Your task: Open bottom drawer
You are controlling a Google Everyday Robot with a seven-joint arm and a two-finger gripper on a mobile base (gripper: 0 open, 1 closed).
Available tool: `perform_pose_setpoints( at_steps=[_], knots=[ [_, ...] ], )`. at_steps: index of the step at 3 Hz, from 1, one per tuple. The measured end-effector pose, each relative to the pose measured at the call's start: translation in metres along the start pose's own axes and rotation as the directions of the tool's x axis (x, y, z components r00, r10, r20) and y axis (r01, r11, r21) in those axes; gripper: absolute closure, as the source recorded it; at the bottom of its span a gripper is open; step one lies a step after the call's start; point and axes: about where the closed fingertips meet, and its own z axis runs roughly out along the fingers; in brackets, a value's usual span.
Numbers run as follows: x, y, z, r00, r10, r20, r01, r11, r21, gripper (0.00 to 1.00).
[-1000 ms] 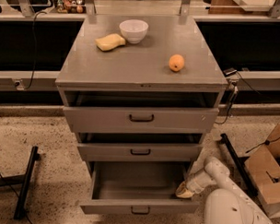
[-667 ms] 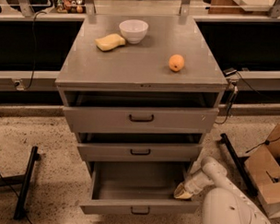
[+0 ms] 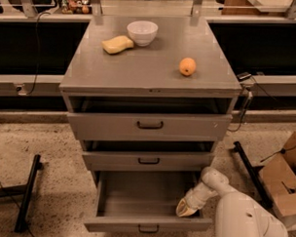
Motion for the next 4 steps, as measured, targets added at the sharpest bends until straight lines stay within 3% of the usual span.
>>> perform_pose_setpoints(
  at_steps=[1,2,3,4],
  knots=[
    [0.0,0.0,0.0,1.0,0.0,0.0,0.0,1.0,0.0,1.0],
    [-0.001,0.03,0.007,1.0,-0.016,-0.009,0.016,0.9984,-0.055,1.0],
    [-0.002,0.033,0.007,1.0,-0.018,-0.01,0.017,0.9981,-0.059,1.0],
    [-0.005,0.051,0.008,0.999,-0.031,-0.028,0.029,0.9964,-0.079,1.0]
  ],
)
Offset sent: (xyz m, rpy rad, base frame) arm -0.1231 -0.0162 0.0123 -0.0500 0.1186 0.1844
